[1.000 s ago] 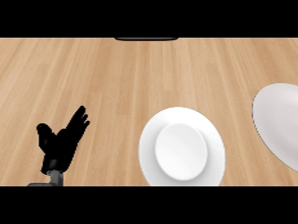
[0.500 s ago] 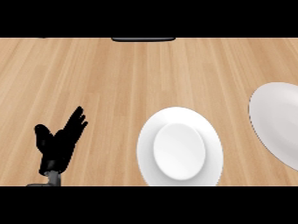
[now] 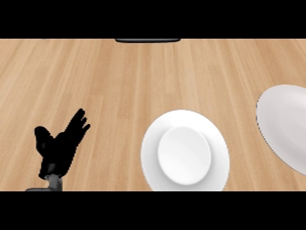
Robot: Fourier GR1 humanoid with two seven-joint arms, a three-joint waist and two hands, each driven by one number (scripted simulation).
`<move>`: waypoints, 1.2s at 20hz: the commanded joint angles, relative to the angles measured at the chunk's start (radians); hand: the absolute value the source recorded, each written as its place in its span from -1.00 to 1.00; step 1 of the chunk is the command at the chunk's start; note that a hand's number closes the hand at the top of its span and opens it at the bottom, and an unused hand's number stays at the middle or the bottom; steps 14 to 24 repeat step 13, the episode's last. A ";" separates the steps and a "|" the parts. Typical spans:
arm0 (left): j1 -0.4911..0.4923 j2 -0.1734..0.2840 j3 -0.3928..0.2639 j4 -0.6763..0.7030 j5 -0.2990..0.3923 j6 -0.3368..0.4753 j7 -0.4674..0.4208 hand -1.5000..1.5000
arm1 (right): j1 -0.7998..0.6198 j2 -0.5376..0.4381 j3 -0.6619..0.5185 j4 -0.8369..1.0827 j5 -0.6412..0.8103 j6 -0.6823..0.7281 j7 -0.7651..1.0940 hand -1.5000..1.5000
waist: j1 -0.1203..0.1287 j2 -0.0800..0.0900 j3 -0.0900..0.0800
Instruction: Pick the bell pepper from the plate and place it in the plate
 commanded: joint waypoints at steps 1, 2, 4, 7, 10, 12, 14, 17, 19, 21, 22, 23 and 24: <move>0.033 0.015 0.020 0.009 0.020 -0.019 0.019 0.00 | 0.194 0.033 0.096 -0.085 -0.035 0.010 -0.054 -1.00 | -0.001 0.005 -0.003; -0.053 -0.013 0.007 0.071 -0.010 0.007 0.026 0.00 | 0.182 0.033 0.133 -0.134 0.035 -0.031 0.029 -1.00 | 0.001 0.007 -0.004; 0.001 0.002 0.015 0.070 0.003 -0.032 -0.031 0.00 | 0.249 0.034 0.230 -0.181 0.036 -0.081 0.030 -1.00 | 0.003 0.007 -0.004; -0.083 -0.005 0.031 0.054 0.000 0.014 0.069 0.00 | 0.353 0.034 0.289 -0.225 0.030 -0.108 0.041 -1.00 | -0.002 0.007 -0.003; -0.006 -0.007 0.013 0.045 -0.011 -0.014 -0.002 0.00 | 0.435 0.035 0.407 -0.307 0.079 -0.203 0.088 -1.00 | 0.001 0.007 -0.004; -0.041 -0.024 0.002 0.019 -0.024 0.019 0.065 0.00 | 0.416 0.035 0.466 -0.217 0.018 -0.246 -0.006 -1.00 | 0.000 0.006 -0.003; 0.029 -0.026 -0.006 0.024 -0.025 -0.011 -0.019 0.00 | 0.413 0.035 0.394 -0.201 -0.009 -0.217 -0.038 -1.00 | 0.003 0.006 -0.003; 0.029 -0.026 -0.006 0.024 -0.025 -0.011 -0.019 0.00 | 0.413 0.035 0.394 -0.201 -0.009 -0.217 -0.038 -1.00 | 0.003 0.006 -0.003; 0.029 -0.026 -0.006 0.024 -0.025 -0.011 -0.019 0.00 | 0.413 0.035 0.394 -0.201 -0.009 -0.217 -0.038 -1.00 | 0.003 0.006 -0.003; 0.029 -0.026 -0.006 0.024 -0.025 -0.011 -0.019 0.00 | 0.413 0.035 0.394 -0.201 -0.009 -0.217 -0.038 -1.00 | 0.003 0.006 -0.003; 0.029 -0.026 -0.006 0.024 -0.025 -0.011 -0.019 0.00 | 0.413 0.035 0.394 -0.201 -0.009 -0.217 -0.038 -1.00 | 0.003 0.006 -0.003; 0.029 -0.026 -0.006 0.024 -0.025 -0.011 -0.019 0.00 | 0.413 0.035 0.394 -0.201 -0.009 -0.217 -0.038 -1.00 | 0.003 0.006 -0.003; 0.029 -0.026 -0.006 0.024 -0.025 -0.011 -0.019 0.00 | 0.413 0.035 0.394 -0.201 -0.009 -0.217 -0.038 -1.00 | 0.003 0.006 -0.003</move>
